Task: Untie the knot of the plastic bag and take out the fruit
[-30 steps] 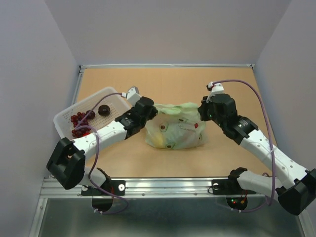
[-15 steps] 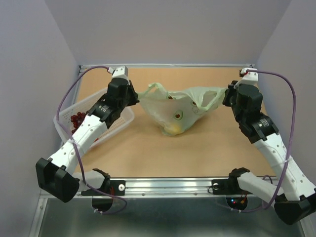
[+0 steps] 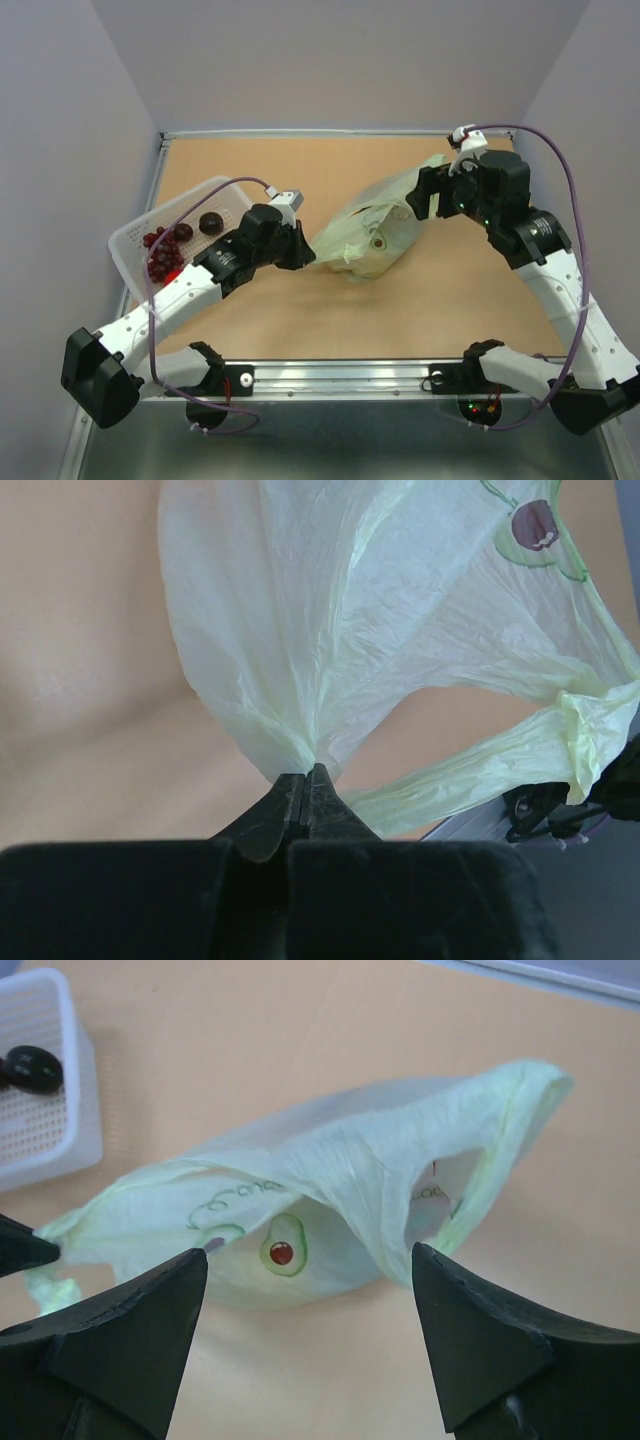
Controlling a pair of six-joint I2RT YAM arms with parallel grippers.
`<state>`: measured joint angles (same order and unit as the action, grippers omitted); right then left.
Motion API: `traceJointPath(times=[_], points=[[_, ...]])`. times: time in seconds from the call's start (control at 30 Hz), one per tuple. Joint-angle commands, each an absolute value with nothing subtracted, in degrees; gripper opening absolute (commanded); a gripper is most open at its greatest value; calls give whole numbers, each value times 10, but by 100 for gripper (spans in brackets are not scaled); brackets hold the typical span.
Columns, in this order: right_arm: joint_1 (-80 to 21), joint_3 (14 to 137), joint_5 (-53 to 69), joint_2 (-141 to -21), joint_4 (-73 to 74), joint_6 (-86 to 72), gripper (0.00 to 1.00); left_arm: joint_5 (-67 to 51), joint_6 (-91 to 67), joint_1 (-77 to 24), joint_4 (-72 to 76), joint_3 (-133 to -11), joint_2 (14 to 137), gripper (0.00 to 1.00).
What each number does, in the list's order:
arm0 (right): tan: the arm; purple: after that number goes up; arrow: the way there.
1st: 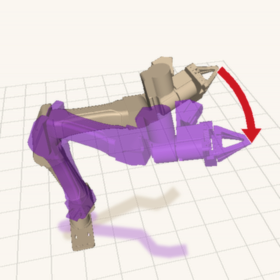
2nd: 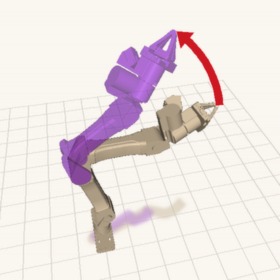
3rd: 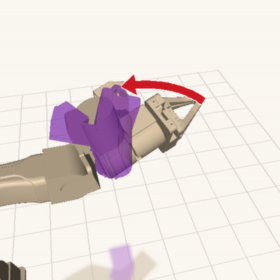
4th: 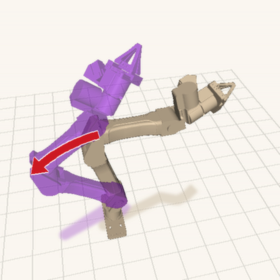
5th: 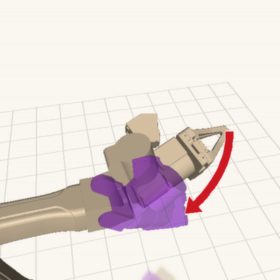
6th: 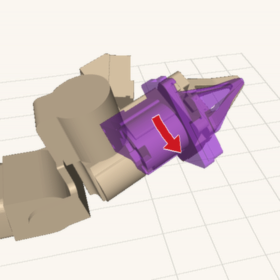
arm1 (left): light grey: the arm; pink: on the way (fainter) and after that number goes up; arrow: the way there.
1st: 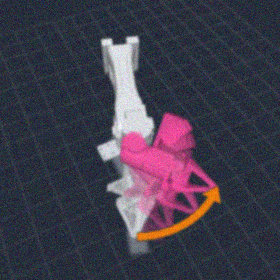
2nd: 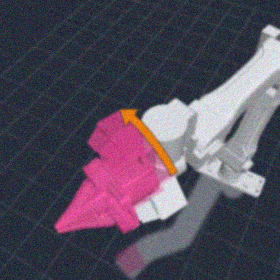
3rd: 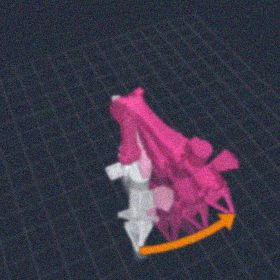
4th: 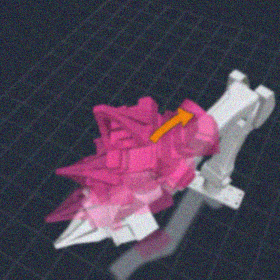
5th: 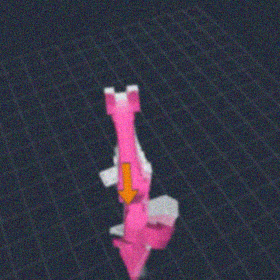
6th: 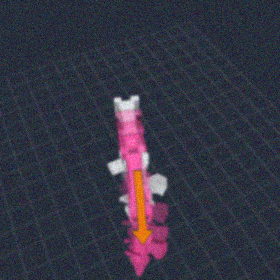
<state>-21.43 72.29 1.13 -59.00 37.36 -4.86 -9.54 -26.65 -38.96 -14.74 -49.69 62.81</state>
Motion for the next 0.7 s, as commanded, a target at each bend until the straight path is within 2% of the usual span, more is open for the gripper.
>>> traceJointPath(times=[0.0,0.13,0.37,0.67], points=[[-214,806,100,-643,393,-17,88,-102,-284,-398,-124,-532,603,0],[-222,807,62,-672,389,-114,87,-84,-297,-412,-124,-566,600,0],[-248,723,47,-656,345,-252,86,-62,-312,-443,-116,-584,619,0],[-280,559,-61,-628,230,-386,81,-39,-344,-495,-98,-560,631,0]])
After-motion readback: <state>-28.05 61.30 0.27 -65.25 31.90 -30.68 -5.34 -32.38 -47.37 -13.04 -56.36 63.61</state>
